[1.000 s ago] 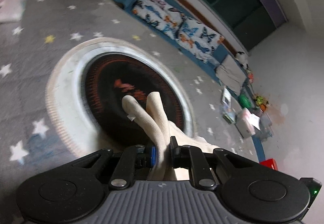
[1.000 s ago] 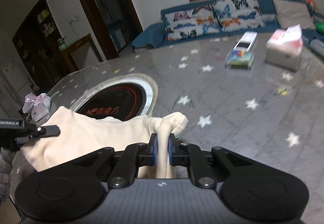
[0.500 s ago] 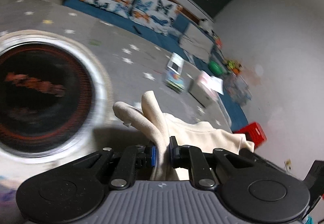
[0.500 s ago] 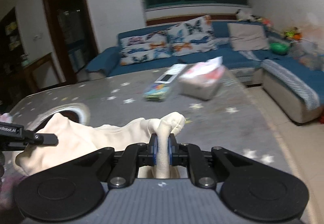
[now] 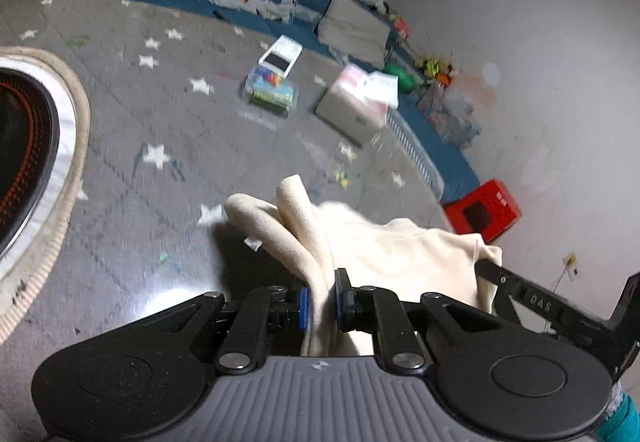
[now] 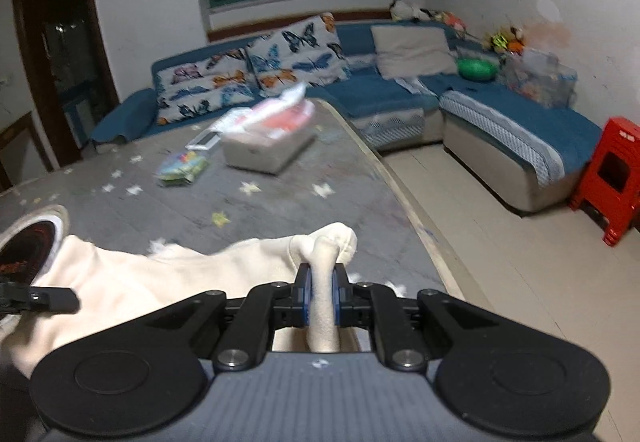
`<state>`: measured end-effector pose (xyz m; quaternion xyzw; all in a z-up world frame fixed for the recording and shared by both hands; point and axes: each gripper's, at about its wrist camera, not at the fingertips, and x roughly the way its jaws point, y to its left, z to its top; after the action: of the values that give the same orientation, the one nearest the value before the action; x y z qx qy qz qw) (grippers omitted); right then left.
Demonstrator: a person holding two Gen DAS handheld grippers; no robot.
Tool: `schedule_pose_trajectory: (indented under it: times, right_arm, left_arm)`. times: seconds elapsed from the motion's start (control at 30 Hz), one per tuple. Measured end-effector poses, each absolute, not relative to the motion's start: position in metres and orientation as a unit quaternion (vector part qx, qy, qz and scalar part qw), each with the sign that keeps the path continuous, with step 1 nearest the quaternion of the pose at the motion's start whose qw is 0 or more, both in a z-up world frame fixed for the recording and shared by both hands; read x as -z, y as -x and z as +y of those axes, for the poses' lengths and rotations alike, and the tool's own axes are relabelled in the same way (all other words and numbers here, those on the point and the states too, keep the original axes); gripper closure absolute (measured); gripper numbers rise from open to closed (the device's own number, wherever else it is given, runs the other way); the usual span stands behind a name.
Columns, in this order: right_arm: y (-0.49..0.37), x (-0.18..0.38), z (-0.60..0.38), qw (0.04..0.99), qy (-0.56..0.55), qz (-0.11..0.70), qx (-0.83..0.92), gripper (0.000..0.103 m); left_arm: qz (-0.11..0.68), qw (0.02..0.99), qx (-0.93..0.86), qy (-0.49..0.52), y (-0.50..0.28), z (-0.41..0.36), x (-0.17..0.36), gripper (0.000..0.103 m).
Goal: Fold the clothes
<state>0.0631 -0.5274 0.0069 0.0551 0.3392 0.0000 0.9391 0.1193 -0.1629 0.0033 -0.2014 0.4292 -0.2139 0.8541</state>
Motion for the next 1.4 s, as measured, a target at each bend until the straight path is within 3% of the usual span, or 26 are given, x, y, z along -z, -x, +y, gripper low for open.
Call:
schedule_pose_trajectory:
  times: [0.33, 0.53, 0.83, 1.17, 1.4]
  right_arm:
    - [-0.059, 0.02, -0.531, 0.925, -0.058, 0.375, -0.012, 0.093]
    - [-0.058, 0.014, -0.532, 0.927, -0.055, 0.372, -0.004, 0.088]
    - [-0.061, -0.008, -0.523, 0.935, -0.044, 0.35, -0.033, 0.087]
    - [-0.089, 0.01, -0.477, 0.928, -0.033, 0.362, -0.078, 0.087]
    - [-0.092, 0.023, -0.456, 0.928, 0.036, 0.364, -0.073, 0.086]
  left_arm:
    - [0.463, 0.841, 0.213, 0.183, -0.112, -0.142, 0.012, 0.089]
    - [0.459, 0.849, 0.202, 0.169, -0.112, -0.132, 0.004, 0.077]
    - [0.423, 0.863, 0.217, 0.172, -0.131, -0.148, -0.023, 0.08]
    - [0.432, 0.847, 0.262, 0.166, -0.157, -0.211, -0.008, 0.08]
    - [0.439, 0.848, 0.255, 0.154, -0.172, -0.221, 0.011, 0.081]
